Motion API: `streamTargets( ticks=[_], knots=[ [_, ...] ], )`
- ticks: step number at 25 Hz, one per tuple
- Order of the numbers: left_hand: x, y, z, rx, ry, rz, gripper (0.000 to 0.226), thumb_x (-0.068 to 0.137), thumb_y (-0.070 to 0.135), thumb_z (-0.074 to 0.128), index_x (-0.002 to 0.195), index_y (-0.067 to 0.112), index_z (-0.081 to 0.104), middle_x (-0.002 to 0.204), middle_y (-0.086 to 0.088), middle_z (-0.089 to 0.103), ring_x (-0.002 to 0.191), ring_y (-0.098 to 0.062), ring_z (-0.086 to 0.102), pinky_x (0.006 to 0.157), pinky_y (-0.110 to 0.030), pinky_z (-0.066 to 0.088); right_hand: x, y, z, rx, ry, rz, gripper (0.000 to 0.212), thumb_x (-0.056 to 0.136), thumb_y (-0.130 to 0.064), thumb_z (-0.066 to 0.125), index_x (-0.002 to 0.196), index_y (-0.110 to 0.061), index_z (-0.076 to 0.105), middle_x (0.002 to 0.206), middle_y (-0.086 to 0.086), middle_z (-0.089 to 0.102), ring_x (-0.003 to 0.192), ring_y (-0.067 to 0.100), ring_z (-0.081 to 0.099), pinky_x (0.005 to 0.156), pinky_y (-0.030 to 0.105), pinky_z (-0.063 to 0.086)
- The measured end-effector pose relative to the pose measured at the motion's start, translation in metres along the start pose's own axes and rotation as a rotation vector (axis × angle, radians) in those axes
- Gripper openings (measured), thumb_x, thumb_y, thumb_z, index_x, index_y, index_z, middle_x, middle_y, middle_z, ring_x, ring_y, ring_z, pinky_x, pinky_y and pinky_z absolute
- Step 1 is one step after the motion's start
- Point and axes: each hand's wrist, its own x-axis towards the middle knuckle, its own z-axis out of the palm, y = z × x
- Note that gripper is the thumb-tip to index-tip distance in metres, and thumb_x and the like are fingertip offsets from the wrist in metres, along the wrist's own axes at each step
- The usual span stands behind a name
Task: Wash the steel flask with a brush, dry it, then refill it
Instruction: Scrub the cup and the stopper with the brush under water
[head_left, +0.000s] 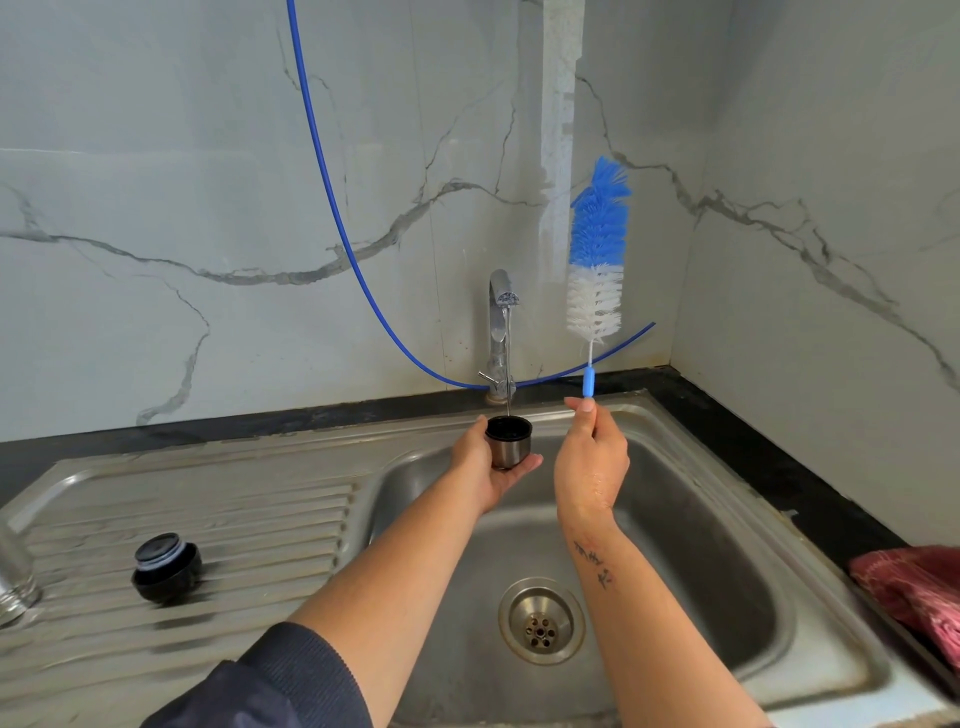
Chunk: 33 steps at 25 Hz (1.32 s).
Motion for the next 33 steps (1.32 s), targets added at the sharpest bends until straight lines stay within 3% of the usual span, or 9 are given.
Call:
streamTargets(
  ticks=[3, 7, 11, 14, 18, 21, 23, 27, 33],
  knots=[
    [-0.001, 0.0, 0.002, 0.006, -0.002, 0.013, 0.04, 0.107, 0.038, 0.051, 0.133, 0.008, 0.046, 0.138, -0.033, 0.051, 0.118, -0.058, 0.057, 0.058, -0.054, 0.061, 0.0, -0.001, 0.0, -0.001, -0.002, -0.001, 0.032, 0.109, -0.036, 0.038, 0.111, -0.032, 0.07, 0.081, -0.006, 0.062, 0.068, 0.009, 0.053, 0.062, 0.027, 0.042],
    [-0.002, 0.003, 0.003, 0.024, 0.01, 0.069, 0.03, 0.106, 0.035, 0.053, 0.123, 0.011, 0.05, 0.128, -0.023, 0.055, 0.115, -0.048, 0.058, 0.092, -0.059, 0.057, 0.0, 0.001, 0.001, 0.001, -0.005, -0.003, 0.032, 0.109, -0.038, 0.038, 0.111, -0.034, 0.07, 0.086, -0.008, 0.063, 0.071, 0.01, 0.053, 0.066, 0.031, 0.045],
    [0.001, 0.006, -0.005, 0.127, -0.011, 0.189, 0.023, 0.106, 0.034, 0.054, 0.114, 0.013, 0.054, 0.111, -0.014, 0.06, 0.109, -0.037, 0.06, 0.098, -0.056, 0.055, 0.001, 0.002, 0.001, 0.009, -0.005, -0.003, 0.035, 0.108, -0.039, 0.039, 0.111, -0.03, 0.072, 0.079, -0.009, 0.061, 0.067, 0.009, 0.05, 0.066, 0.034, 0.045],
    [0.008, 0.008, -0.021, 0.651, 0.104, 0.482, 0.025, 0.103, 0.04, 0.057, 0.11, 0.016, 0.06, 0.117, -0.011, 0.064, 0.113, -0.031, 0.063, 0.093, -0.049, 0.058, 0.0, 0.0, 0.0, 0.003, 0.0, -0.011, 0.035, 0.109, -0.038, 0.039, 0.113, -0.027, 0.072, 0.075, -0.009, 0.06, 0.063, 0.008, 0.048, 0.065, 0.032, 0.044],
    [0.011, 0.017, -0.058, 1.397, 0.126, 1.03, 0.044, 0.099, 0.038, 0.064, 0.135, 0.014, 0.057, 0.122, -0.006, 0.057, 0.095, -0.021, 0.061, 0.087, -0.033, 0.048, -0.001, -0.001, -0.001, 0.008, -0.006, -0.009, 0.036, 0.109, -0.038, 0.039, 0.115, -0.025, 0.072, 0.074, -0.007, 0.061, 0.064, 0.01, 0.05, 0.064, 0.031, 0.046],
    [0.011, 0.023, -0.076, 1.641, 0.077, 1.177, 0.048, 0.099, 0.04, 0.064, 0.14, 0.016, 0.055, 0.124, -0.004, 0.055, 0.101, -0.022, 0.059, 0.09, -0.036, 0.051, -0.003, -0.003, -0.002, 0.011, -0.012, -0.014, 0.035, 0.109, -0.037, 0.039, 0.114, -0.025, 0.072, 0.072, -0.004, 0.06, 0.062, 0.01, 0.048, 0.061, 0.03, 0.046],
    [0.009, 0.021, -0.071, 1.404, 0.14, 1.013, 0.043, 0.1, 0.042, 0.061, 0.134, 0.016, 0.058, 0.123, -0.006, 0.061, 0.101, -0.021, 0.06, 0.086, -0.036, 0.052, -0.004, -0.004, -0.003, 0.013, -0.014, -0.022, 0.034, 0.109, -0.036, 0.039, 0.114, -0.026, 0.072, 0.074, -0.004, 0.061, 0.063, 0.01, 0.048, 0.062, 0.03, 0.047],
    [0.005, 0.009, -0.038, 0.416, 0.016, 0.278, 0.029, 0.104, 0.037, 0.057, 0.121, 0.013, 0.057, 0.124, -0.014, 0.061, 0.113, -0.031, 0.063, 0.088, -0.05, 0.06, -0.003, -0.004, -0.004, 0.014, -0.011, -0.024, 0.033, 0.109, -0.037, 0.039, 0.114, -0.028, 0.071, 0.078, -0.006, 0.064, 0.065, 0.01, 0.051, 0.063, 0.029, 0.047],
    [-0.003, 0.001, -0.01, 0.091, -0.054, 0.085, 0.031, 0.104, 0.038, 0.058, 0.12, 0.012, 0.053, 0.121, -0.018, 0.06, 0.108, -0.04, 0.063, 0.078, -0.053, 0.061, -0.004, -0.008, -0.004, 0.061, 0.01, -0.055, 0.041, 0.109, -0.044, 0.038, 0.101, -0.026, 0.074, 0.064, -0.005, 0.049, 0.061, 0.011, 0.045, 0.062, 0.03, 0.044]
  ],
)
